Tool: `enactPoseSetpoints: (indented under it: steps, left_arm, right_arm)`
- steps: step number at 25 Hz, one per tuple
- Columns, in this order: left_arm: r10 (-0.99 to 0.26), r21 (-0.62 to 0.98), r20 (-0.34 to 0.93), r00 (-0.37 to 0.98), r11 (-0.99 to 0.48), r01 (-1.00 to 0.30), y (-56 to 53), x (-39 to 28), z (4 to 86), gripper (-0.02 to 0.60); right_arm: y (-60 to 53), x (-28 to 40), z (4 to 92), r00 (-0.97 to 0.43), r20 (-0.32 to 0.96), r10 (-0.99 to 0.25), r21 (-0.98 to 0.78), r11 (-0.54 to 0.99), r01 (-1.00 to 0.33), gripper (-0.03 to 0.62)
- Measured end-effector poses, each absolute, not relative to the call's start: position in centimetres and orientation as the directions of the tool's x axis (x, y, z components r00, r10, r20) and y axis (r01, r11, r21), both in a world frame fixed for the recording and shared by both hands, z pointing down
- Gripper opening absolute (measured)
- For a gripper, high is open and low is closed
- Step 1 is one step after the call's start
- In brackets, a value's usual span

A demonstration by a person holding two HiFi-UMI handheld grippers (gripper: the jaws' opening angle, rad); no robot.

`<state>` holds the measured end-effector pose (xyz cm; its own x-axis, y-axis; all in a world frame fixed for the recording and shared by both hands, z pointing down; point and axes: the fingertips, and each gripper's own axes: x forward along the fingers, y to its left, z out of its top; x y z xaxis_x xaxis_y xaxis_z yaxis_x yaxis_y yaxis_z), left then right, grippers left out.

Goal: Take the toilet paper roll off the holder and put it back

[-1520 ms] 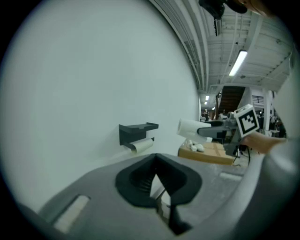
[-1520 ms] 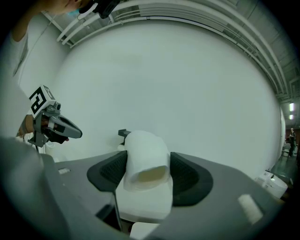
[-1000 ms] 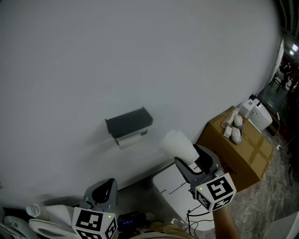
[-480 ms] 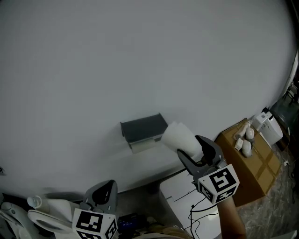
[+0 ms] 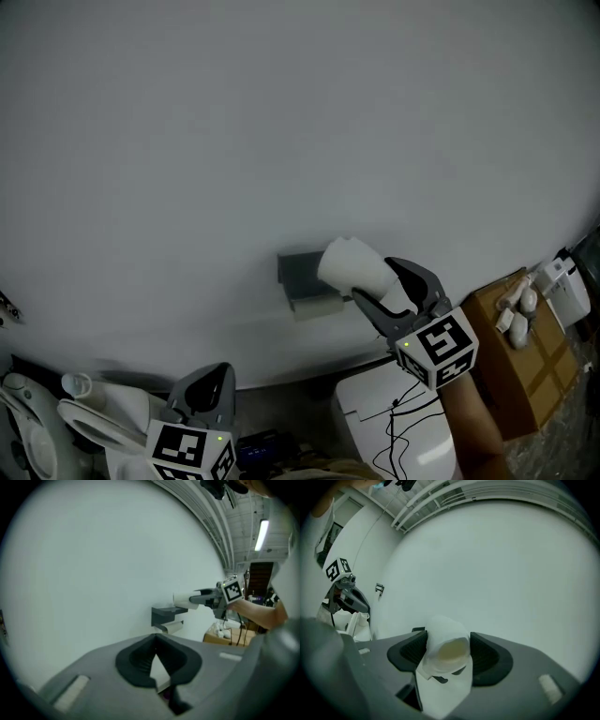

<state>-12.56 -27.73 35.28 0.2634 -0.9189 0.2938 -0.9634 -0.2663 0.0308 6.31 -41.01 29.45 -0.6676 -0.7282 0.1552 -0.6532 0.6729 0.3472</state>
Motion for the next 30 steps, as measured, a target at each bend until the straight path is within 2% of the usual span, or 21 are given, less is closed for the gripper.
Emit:
enactPoseSetpoints:
  steps: [15, 30]
  left_arm:
    - [-0.940, 0.048, 0.294, 0.172, -0.165, -0.985, -29.6, -14.3, 35.7, -0.005]
    - [-0.933, 0.054, 0.297, 0.201, -0.194, -0.980, -29.7, -14.4, 35.8, -0.005]
  right_arm:
    - [-45.5, 1.5, 31.6, -0.783, 0.272, -0.560, 0.383, 0.809, -0.446, 0.288]
    - [-44.7, 1.7, 31.1, -0.739, 0.250, -0.626, 0.411, 0.760, -0.504, 0.291]
